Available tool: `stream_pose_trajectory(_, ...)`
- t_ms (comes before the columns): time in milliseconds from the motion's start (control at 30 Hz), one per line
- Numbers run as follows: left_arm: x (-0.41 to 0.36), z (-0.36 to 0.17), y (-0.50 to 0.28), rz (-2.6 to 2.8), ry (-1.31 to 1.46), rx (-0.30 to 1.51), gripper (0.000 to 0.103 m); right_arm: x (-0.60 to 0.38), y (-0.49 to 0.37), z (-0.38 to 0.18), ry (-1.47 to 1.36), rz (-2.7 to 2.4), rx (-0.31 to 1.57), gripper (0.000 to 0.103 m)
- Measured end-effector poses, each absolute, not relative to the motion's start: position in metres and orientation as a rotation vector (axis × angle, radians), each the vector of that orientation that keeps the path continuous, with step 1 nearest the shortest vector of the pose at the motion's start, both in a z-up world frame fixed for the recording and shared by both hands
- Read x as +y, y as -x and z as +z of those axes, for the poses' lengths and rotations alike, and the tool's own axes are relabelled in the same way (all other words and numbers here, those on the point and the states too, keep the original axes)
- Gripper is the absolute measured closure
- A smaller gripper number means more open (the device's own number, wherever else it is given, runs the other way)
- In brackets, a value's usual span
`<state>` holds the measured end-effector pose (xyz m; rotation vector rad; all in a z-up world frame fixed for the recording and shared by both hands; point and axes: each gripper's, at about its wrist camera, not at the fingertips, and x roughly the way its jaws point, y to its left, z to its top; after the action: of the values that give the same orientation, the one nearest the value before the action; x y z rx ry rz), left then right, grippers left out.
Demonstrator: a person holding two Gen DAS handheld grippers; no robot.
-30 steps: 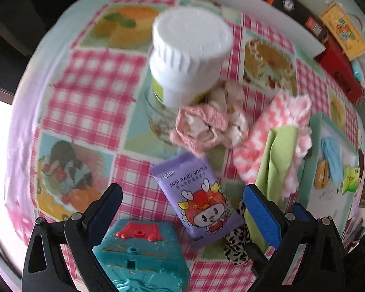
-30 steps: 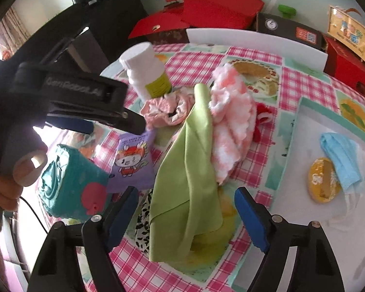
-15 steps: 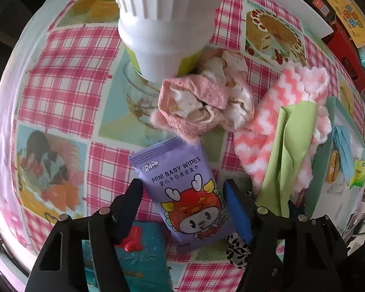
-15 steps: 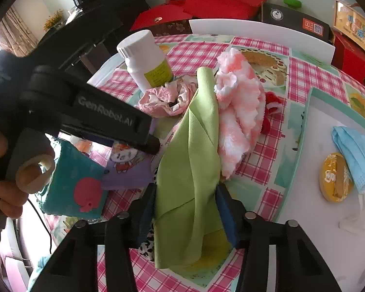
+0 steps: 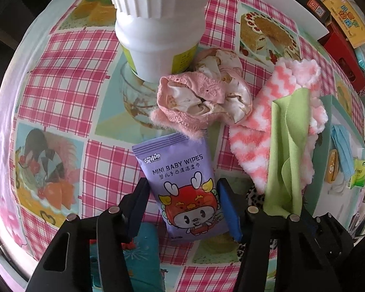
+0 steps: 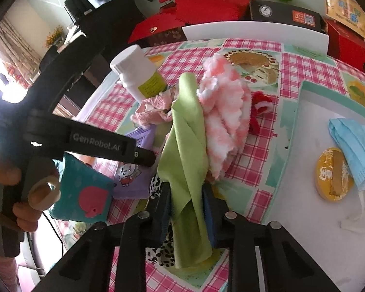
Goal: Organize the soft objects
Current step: 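Grasp light green cloth with right tool while left tool grasps purple baby wipes pack, then lift green cloth with right tool while left tool lifts baby wipes pack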
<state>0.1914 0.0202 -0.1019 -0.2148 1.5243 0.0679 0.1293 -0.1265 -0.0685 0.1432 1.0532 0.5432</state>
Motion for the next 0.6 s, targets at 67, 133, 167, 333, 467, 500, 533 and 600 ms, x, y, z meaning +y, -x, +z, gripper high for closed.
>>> stream_pose_trajectory(67, 0.019, -0.102, -0.190, 0.068, 0.217, 1.514, 0.047, -0.130, -0.130, -0.068, -0.152, 0.548, 1.047, 0.084)
stream_pose_trajectory(133, 0.016, -0.096, -0.186, 0.068, 0.219, 1.507, 0.048, -0.134, -0.131, -0.066, -0.181, 0.554, 1.038, 0.090)
stream_pose_trajectory(167, 0.017, -0.096, -0.185, 0.067, 0.220, 1.505, 0.051, -0.136, -0.130, -0.064, -0.194, 0.558, 1.033, 0.092)
stream_pose_trajectory(333, 0.017, -0.084, -0.178, 0.065, 0.217, 1.488, 0.052, -0.140, -0.129, -0.061, -0.211, 0.552, 1.017, 0.093)
stream_pose_trajectory(467, 0.015, -0.076, -0.174, 0.058, 0.230, 1.460, 0.054, -0.145, -0.126, -0.054, -0.222, 0.557, 0.997, 0.094)
stream_pose_trajectory(500, 0.015, -0.073, -0.171, 0.059, 0.238, 1.448, 0.054, -0.146, -0.124, -0.052, -0.224, 0.560, 0.991, 0.094)
stream_pose_trajectory(533, 0.016, -0.070, -0.169, 0.059, 0.241, 1.439, 0.054, -0.146, -0.124, -0.050, -0.225, 0.564, 0.983, 0.094)
stream_pose_trajectory(600, 0.017, -0.064, -0.165, 0.056, 0.256, 1.416, 0.055, -0.148, -0.122, -0.046, -0.230, 0.572, 0.968, 0.094)
